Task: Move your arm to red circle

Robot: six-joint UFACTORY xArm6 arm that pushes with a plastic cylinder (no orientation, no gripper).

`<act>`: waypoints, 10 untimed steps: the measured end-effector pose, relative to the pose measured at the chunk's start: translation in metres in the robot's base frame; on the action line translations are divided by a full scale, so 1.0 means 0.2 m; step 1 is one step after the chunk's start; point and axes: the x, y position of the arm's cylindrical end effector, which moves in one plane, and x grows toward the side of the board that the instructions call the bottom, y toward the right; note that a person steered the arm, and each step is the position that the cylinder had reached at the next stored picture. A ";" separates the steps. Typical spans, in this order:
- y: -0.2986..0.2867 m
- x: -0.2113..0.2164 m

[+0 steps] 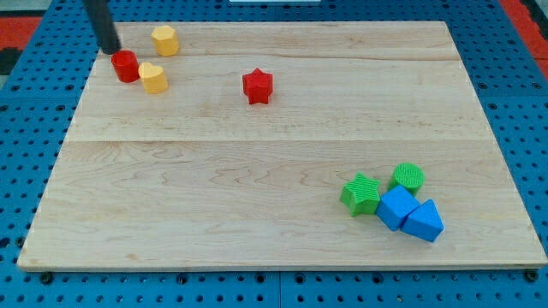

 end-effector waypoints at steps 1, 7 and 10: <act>0.27 0.24; 0.21 0.01; 0.90 0.20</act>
